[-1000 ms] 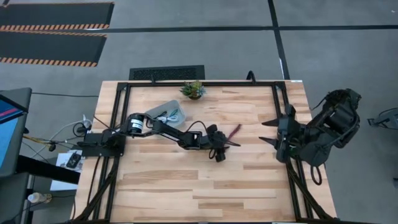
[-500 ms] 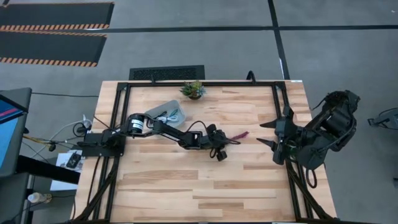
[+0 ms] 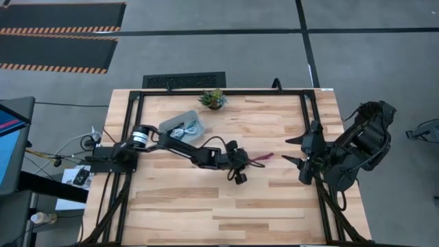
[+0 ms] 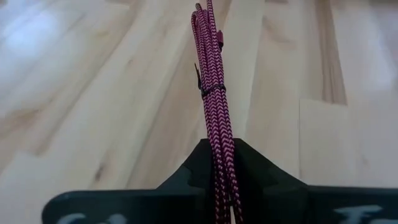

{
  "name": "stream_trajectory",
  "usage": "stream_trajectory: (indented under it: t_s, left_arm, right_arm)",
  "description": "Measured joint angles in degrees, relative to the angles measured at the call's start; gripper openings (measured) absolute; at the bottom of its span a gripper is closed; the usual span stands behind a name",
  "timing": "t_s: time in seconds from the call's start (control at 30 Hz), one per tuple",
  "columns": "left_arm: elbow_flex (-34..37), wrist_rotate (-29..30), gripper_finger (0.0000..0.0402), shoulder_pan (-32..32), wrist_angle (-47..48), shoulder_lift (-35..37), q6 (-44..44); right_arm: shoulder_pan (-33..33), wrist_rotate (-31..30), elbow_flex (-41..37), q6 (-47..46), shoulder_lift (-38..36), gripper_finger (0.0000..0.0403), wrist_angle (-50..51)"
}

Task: Pick and place USB-C Cables
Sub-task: Put the red charger cable into the white bin

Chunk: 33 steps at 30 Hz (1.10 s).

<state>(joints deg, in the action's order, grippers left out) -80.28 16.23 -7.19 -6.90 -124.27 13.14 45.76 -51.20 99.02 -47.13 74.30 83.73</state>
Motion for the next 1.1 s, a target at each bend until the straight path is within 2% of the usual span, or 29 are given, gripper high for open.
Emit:
stream_trajectory:
  t_s: [0.2, 0.43, 0.63, 0.73, 0.8, 0.93, 1.03, 1.1]
  left_arm:
    - [-0.06, 0.79, 0.0016, -1.68, 8.87, 6.94, -0.11]
    - [0.03, 5.24, 0.0016, -3.1, 28.67, 16.22, -1.31]
    - [0.03, 15.56, 0.0017, -5.59, 42.84, 24.64, 1.61]
    - [1.63, 22.46, 0.0016, -7.86, 46.86, 29.73, 4.51]
    - [5.87, 25.43, 0.0016, -9.4, 46.6, 34.59, 7.51]
    - [18.58, 25.63, 0.0016, -11.24, 39.28, 45.43, 15.18]
    - [30.03, 25.72, 0.0018, -12.39, 22.51, 53.98, 15.78]
    - [37.7, 24.54, 0.0017, -12.7, 7.5, 58.31, 14.16]
  right_arm:
    - [0.0, 0.04, 0.0, 0.0, -0.03, 0.026, 0.75]
    - [0.0, 0.08, 0.0, -4.78, -0.04, 0.026, 5.83]
    - [0.0, -0.09, -0.28, -6.05, -0.07, 0.026, 6.18]
    - [0.0, -0.99, -3.4, -6.57, -0.42, 0.026, 6.22]
    - [0.0, -1.79, -6.82, -8.14, -0.92, 0.026, 6.16]
    - [-0.15, -4.48, -14.9, -12.9, -2.45, 0.026, 4.36]
    - [-0.82, -7.94, -21.92, -14.28, -3.36, 0.026, -2.22]
    - [-1.49, -10.9, -27.09, -13.59, -4.26, 0.026, -9.35]
